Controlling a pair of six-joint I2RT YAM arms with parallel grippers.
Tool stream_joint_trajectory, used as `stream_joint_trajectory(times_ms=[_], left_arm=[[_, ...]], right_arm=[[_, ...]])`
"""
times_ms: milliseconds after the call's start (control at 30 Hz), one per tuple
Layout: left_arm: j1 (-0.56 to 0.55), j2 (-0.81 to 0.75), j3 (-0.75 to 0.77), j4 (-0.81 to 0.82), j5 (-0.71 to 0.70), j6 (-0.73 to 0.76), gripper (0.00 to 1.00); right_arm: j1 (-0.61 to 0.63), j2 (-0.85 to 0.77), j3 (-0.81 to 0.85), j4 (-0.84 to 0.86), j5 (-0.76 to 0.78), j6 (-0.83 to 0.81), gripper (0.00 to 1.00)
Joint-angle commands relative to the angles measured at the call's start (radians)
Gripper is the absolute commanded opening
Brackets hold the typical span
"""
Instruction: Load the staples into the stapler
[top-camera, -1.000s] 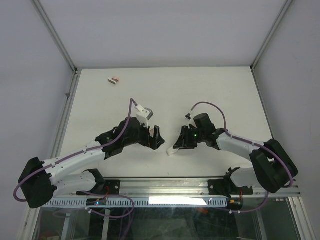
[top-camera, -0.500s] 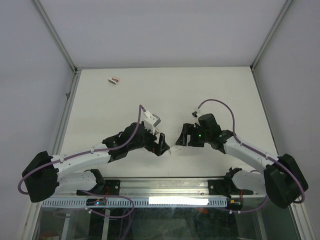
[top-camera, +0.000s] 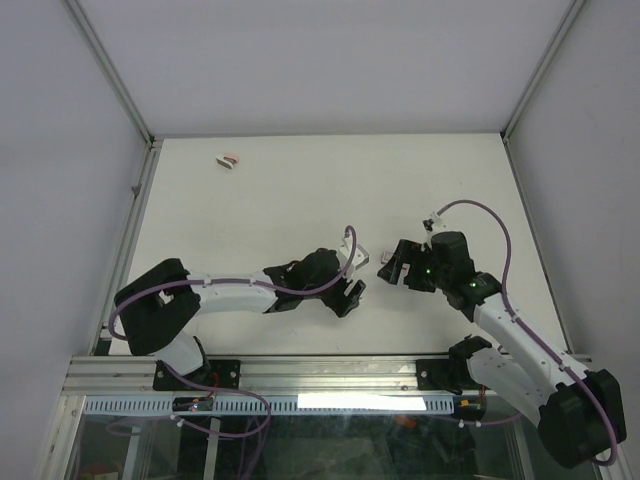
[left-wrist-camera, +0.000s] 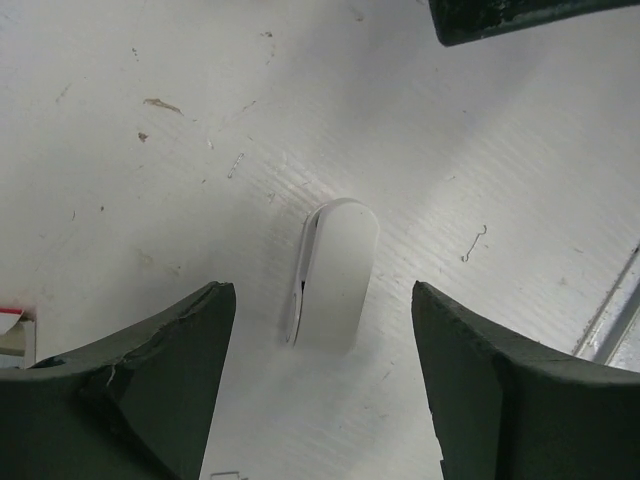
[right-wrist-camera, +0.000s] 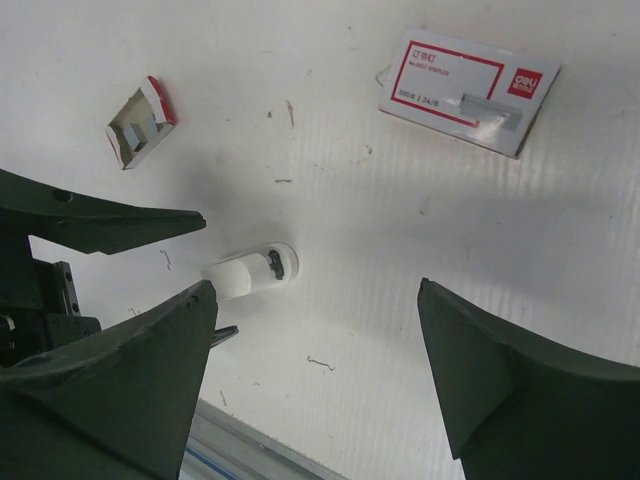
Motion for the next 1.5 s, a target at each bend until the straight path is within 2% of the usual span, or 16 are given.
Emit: stream_joint_trajectory(times_ms=[0, 200, 367, 433, 567, 700, 733, 900, 1067, 1233, 1467], left_arm=[[-0.014, 0.046, 0.065, 0.076, -0.015, 0.083, 0.72], [-0.015, 0.093, 0.085, 0.092, -0.024, 0.109, 0.69], [-0.016, 0.127, 0.102, 0.097, -0.013, 0.128, 0.56], [-0.016, 0.132, 0.104, 0.098, -0.010, 0.134, 0.48], [-0.017, 0.121, 0.089, 0.108, -0.005, 0.144, 0.25], [-0.028, 0.061, 0.031, 0.169, 0.018, 0.147, 0.03], [-0.032, 0.037, 0.006, 0.194, 0.019, 0.144, 0.00], [-0.042, -0.124, -0.122, 0.333, -0.014, 0.135, 0.00], [-0.042, -0.256, -0.178, 0.352, 0.002, 0.138, 0.00], [-0.042, -0.296, -0.186, 0.347, 0.038, 0.128, 0.00], [-0.042, -0.294, -0.183, 0.346, 0.056, 0.119, 0.00]], right_arm=[[-0.020, -0.019, -0.010, 0.000, -0.031, -0.005, 0.85], [-0.029, -0.018, -0.009, 0.002, -0.046, -0.001, 0.85], [-0.033, -0.018, -0.014, 0.000, -0.051, 0.000, 0.84], [-0.034, -0.022, -0.018, 0.000, -0.056, 0.002, 0.84], [-0.036, -0.024, -0.027, 0.005, -0.092, 0.013, 0.84], [-0.037, -0.022, -0.043, 0.019, -0.158, 0.037, 0.85], [-0.037, -0.019, -0.048, 0.025, -0.180, 0.047, 0.85], [-0.038, -0.025, -0.092, 0.075, -0.260, 0.141, 0.82], [-0.037, -0.037, -0.195, 0.314, -0.427, 0.319, 0.78], [-0.038, -0.032, -0.187, 0.382, -0.495, 0.386, 0.73], [-0.038, -0.076, -0.192, 0.407, -0.489, 0.441, 0.64]])
